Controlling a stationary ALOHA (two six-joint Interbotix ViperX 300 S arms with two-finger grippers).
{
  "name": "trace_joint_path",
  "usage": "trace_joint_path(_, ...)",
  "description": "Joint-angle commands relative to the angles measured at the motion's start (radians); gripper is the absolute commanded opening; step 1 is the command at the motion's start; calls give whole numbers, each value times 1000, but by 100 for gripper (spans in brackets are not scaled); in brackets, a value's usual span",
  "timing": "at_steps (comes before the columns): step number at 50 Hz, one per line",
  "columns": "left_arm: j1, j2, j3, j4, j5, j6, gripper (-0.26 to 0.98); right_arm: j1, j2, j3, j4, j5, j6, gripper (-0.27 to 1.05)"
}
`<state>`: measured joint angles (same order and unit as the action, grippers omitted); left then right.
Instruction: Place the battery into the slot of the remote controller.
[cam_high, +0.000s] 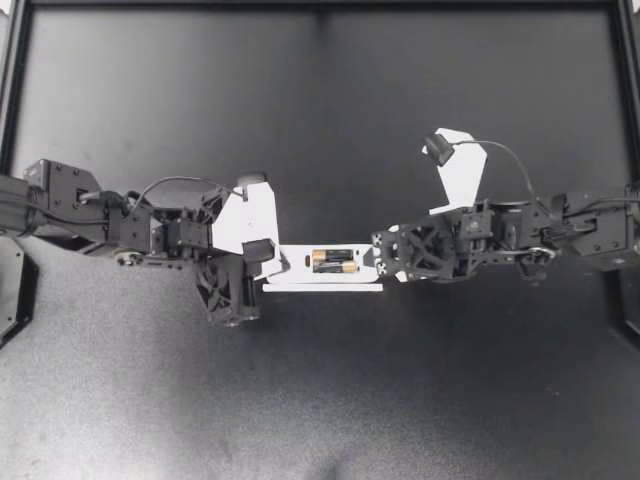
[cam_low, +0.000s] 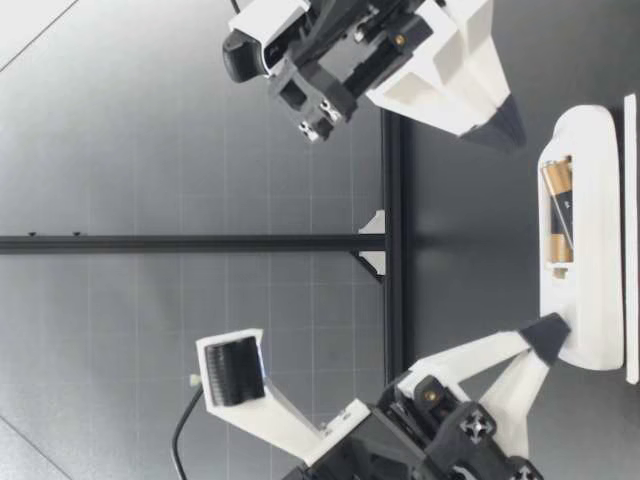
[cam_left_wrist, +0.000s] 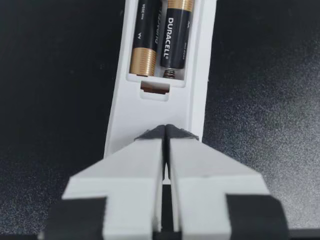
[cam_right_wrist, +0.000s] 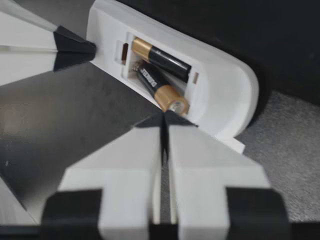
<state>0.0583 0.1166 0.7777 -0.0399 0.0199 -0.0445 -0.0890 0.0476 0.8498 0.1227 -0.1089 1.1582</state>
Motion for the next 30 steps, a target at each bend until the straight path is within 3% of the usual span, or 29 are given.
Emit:
trace_joint_path(1, 3, -11, -6, -2, 9, -2, -16, -2, -8, -25, -2, -3, -2, -9)
trace_joint_path(30, 3, -11, 0, -2, 9, 0, -16, 8, 77, -97, -51, 15, -3, -9)
